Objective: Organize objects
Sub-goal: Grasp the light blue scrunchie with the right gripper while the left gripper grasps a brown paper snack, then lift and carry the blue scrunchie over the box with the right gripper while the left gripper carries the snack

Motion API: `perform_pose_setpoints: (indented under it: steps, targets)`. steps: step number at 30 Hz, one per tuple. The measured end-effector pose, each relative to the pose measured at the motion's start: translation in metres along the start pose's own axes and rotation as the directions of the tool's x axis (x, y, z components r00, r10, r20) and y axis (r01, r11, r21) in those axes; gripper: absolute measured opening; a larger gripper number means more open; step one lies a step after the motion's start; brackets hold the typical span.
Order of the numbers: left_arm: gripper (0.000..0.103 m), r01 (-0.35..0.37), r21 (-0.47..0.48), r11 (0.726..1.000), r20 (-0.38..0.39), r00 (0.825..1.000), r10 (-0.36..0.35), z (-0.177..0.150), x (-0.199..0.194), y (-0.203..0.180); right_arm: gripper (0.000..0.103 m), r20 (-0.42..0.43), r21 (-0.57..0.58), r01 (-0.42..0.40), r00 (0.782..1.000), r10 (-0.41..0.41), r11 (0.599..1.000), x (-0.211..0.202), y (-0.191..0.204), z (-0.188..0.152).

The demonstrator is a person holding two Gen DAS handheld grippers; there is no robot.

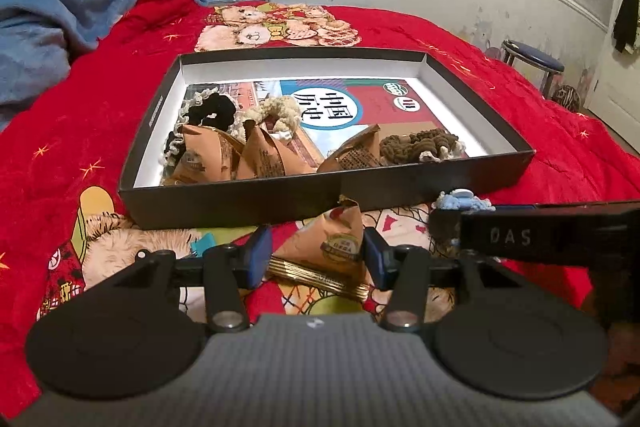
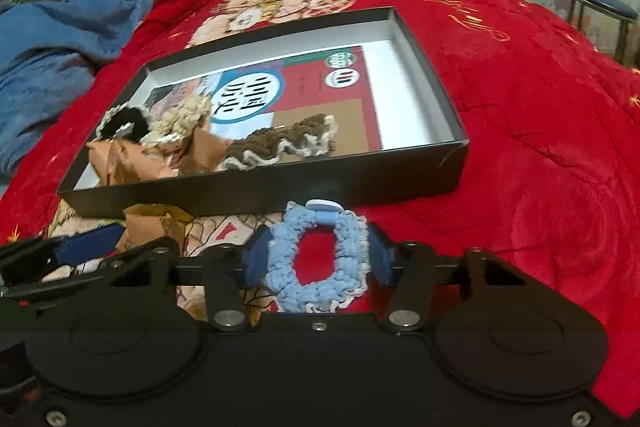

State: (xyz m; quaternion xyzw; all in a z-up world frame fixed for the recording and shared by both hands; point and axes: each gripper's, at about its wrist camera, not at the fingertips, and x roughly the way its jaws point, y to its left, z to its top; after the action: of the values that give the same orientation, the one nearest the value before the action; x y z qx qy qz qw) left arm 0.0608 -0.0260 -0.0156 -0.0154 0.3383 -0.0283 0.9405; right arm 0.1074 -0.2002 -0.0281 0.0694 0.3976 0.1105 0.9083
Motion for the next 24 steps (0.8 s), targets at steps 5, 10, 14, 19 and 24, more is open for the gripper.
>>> perform_pose_setpoints:
  steps: [5,10,14,19,24]
  targets:
    - [0.053,-0.006,0.003,1.0,0.005,1.0,0.006,0.0,-0.001,-0.002,0.021,0.004,0.03,0.0,1.0,0.0,1.0,-0.003,-0.003,0.001]
    - [0.05,-0.003,0.0,1.0,0.004,1.0,0.003,0.0,-0.003,-0.003,0.01,0.048,-0.005,-0.014,0.999,0.014,1.0,-0.011,0.004,0.002]
    - [0.05,-0.003,-0.005,1.0,0.002,1.0,0.003,0.001,-0.004,-0.003,0.01,0.049,0.049,-0.028,0.998,0.025,0.998,-0.015,-0.003,0.006]
    - [0.049,0.0,-0.007,1.0,-0.004,1.0,0.0,0.001,-0.003,-0.003,0.01,0.057,0.135,-0.062,0.997,0.054,0.989,-0.023,-0.018,0.01]
    - [0.046,0.019,-0.018,1.0,-0.004,1.0,-0.02,0.002,-0.006,-0.006,0.01,0.084,0.175,-0.109,0.992,0.096,0.979,-0.034,-0.022,0.013]
